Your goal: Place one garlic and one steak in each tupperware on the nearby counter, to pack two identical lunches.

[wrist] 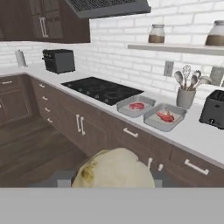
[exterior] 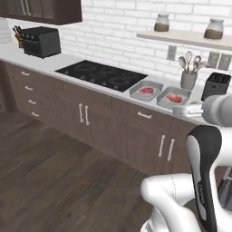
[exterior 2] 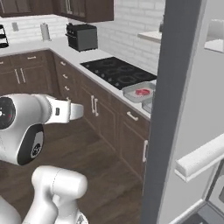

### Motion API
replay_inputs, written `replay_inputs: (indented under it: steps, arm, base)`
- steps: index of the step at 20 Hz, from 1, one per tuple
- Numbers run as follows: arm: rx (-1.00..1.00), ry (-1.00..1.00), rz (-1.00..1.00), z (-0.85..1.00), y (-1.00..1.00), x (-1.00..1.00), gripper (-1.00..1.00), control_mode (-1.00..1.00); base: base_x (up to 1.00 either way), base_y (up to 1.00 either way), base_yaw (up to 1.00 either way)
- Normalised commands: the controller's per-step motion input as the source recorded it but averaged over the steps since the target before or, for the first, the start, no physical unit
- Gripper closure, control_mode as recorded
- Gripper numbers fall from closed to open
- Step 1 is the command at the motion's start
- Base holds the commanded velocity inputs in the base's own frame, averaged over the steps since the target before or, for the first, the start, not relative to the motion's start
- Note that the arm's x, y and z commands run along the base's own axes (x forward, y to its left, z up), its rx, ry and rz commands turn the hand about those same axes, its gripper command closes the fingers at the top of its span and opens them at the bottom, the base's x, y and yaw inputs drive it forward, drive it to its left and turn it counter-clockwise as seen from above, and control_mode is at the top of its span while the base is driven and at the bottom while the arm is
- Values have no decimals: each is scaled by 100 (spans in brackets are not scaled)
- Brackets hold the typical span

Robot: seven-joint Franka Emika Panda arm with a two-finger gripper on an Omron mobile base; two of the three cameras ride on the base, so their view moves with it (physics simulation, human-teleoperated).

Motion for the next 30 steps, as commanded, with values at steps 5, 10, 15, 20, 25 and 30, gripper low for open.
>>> replay_inputs:
  steps: [5, 10, 15, 20, 25, 30]
  arm:
    - [0, 0, 0, 0, 0, 0, 100, 100]
    - [0, 0, 0, 0, 0, 0, 100, 100]
    - [0, 0, 0, 0, 0, 0, 100, 100]
    - [0, 0, 0, 0, 0, 0, 100, 100]
    - [0, 0, 0, 0, 0, 0, 100, 100]
    - [0, 0, 0, 0, 0, 0, 100, 100]
  base:
    - [100, 30, 30]
    - [100, 41, 13]
    - [100, 37, -56]
    - [94, 2, -72]
    - [98, 4, -72]
    - [98, 54, -66]
